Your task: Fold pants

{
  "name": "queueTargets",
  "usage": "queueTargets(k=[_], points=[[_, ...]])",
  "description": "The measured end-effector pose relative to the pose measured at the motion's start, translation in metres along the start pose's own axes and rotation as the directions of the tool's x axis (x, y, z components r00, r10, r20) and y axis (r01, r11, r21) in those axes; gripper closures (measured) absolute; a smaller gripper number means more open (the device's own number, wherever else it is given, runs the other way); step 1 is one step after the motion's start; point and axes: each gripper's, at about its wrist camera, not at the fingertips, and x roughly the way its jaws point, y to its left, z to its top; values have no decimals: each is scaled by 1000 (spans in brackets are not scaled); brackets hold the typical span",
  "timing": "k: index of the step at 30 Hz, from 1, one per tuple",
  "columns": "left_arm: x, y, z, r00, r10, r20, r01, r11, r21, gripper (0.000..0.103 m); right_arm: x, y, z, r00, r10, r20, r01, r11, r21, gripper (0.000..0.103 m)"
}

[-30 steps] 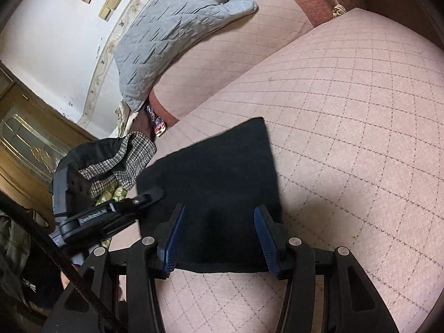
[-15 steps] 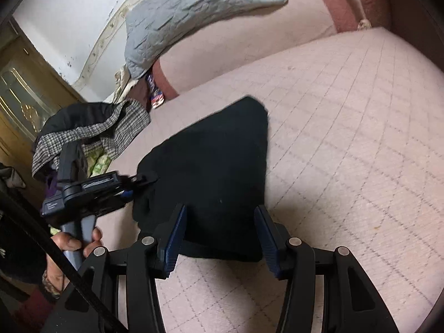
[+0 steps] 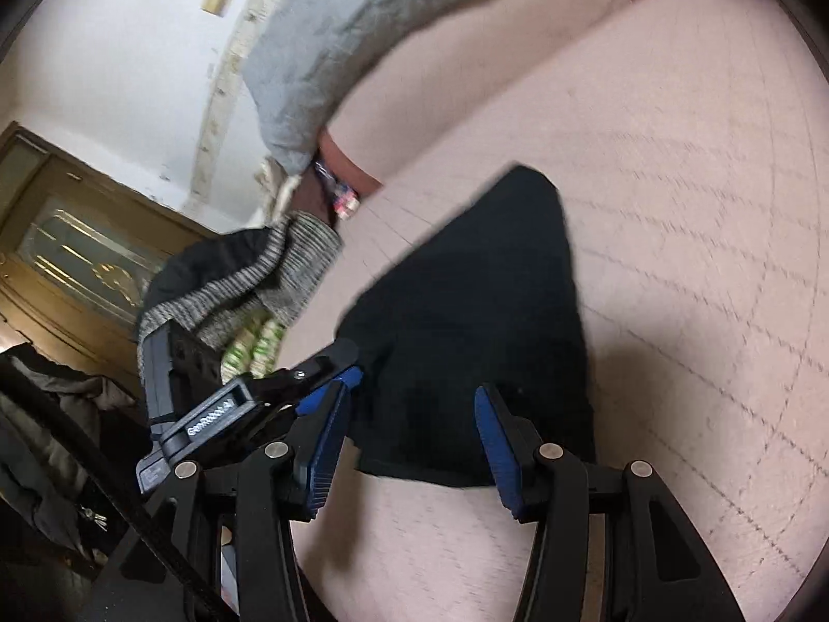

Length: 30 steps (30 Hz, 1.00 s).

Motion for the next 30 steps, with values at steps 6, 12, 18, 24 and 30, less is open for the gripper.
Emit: queueTargets(k=[6,12,18,24,30], points=[[5,-2,-9,999,17,28,-18,998,53,43,12,-5,-6,993,-114,-39,112,993,-50,51],[-34,-4,20,994,-80,78,81,997,-4,41,-9,26,5,988,-149,42,154,975,-161,48],[-1,18,58,997,-35,63,42,994,-103,35,35,15,89,997,-78,-12,76,994,-79,41],[34,55,60,1000,6,-3,-7,976,-217,34,102,-35,138,980,-182,-82,186,981,51,41],[36,55,62,1000,0,3,1,983,-185,31,85,-55,147,976,-216,21,212,970,117,43]])
